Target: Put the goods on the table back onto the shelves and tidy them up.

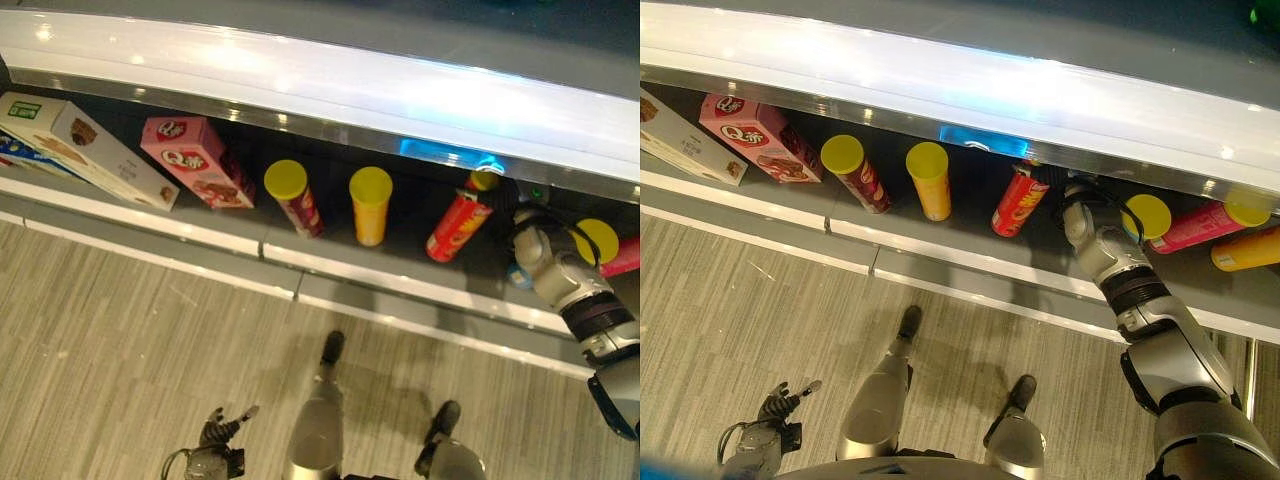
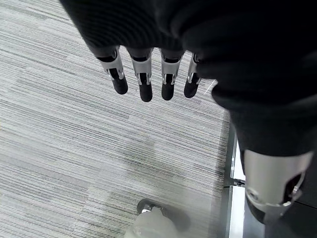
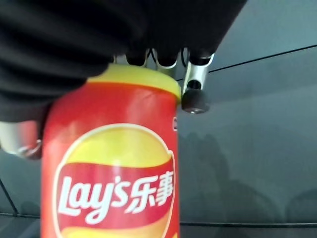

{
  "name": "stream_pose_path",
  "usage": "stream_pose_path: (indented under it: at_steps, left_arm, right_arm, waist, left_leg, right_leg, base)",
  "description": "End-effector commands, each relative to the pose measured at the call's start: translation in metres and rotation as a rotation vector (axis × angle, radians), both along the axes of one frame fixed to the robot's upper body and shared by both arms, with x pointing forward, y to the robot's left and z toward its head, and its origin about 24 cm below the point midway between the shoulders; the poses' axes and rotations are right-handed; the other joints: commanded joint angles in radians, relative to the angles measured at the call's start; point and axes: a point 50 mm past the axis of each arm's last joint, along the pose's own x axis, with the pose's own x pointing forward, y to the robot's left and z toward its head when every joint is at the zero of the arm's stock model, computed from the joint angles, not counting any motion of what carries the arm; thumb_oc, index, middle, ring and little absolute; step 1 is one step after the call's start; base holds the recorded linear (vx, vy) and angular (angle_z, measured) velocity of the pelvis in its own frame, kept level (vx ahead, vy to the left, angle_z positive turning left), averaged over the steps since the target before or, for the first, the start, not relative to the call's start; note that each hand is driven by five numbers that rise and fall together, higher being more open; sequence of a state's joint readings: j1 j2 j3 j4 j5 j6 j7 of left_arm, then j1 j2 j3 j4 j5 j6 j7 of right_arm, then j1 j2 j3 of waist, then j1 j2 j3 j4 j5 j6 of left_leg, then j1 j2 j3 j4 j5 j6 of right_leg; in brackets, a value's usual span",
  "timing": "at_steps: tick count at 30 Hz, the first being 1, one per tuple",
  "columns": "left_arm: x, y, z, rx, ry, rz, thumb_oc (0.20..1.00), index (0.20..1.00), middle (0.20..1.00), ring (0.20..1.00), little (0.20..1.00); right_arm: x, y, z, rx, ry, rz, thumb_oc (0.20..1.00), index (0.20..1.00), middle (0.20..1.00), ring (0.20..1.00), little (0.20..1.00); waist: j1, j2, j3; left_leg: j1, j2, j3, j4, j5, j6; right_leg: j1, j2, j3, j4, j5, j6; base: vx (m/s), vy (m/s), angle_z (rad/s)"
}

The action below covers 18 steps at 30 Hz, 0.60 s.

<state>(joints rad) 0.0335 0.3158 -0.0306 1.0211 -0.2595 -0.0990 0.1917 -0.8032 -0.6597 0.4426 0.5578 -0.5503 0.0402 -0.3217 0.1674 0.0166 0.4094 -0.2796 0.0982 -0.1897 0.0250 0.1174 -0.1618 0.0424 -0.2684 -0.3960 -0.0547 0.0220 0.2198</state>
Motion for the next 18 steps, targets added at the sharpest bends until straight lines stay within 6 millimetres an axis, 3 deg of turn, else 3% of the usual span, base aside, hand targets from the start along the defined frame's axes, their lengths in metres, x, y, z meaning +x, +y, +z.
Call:
stream_pose_path:
  at_steps: [1, 18]
  left_arm:
    - [-0.0094, 0.0137, 0.0025, 0.062, 0.032, -0.016, 1.0, 1.0, 1.0, 1.0, 1.0]
    - [-0.0089, 0.0143, 0.0027, 0.063, 0.032, -0.009, 1.0, 1.0, 1.0, 1.0, 1.0]
  right_arm:
    - [-0.0032, 0.0052, 0.0368, -0.052, -0.174, 0.04, 0.2, 0.2, 0.2, 0.2, 0.2]
    - [-0.0025, 0.0089, 0.0356, -0.04, -0.167, 0.054, 0.2, 0.2, 0.2, 0.2, 0.2]
  waist:
    - [0.008, -0.022, -0.045]
    - [0.01, -0.023, -0.041]
  left_leg:
    - [0.045, 0.096, 0.035, 0.113, -0.204, -0.008]
    - [0.04, 0.094, 0.034, 0.116, -0.203, -0.007]
  right_leg:
    - [-0.076, -0.1, 0.081, 0.166, -0.097, 0.02]
    - [-0.079, -0.099, 0.081, 0.166, -0.098, 0.019]
  base:
    - [0.0, 0.0, 0.0]
    - [0.0, 0.0, 0.0]
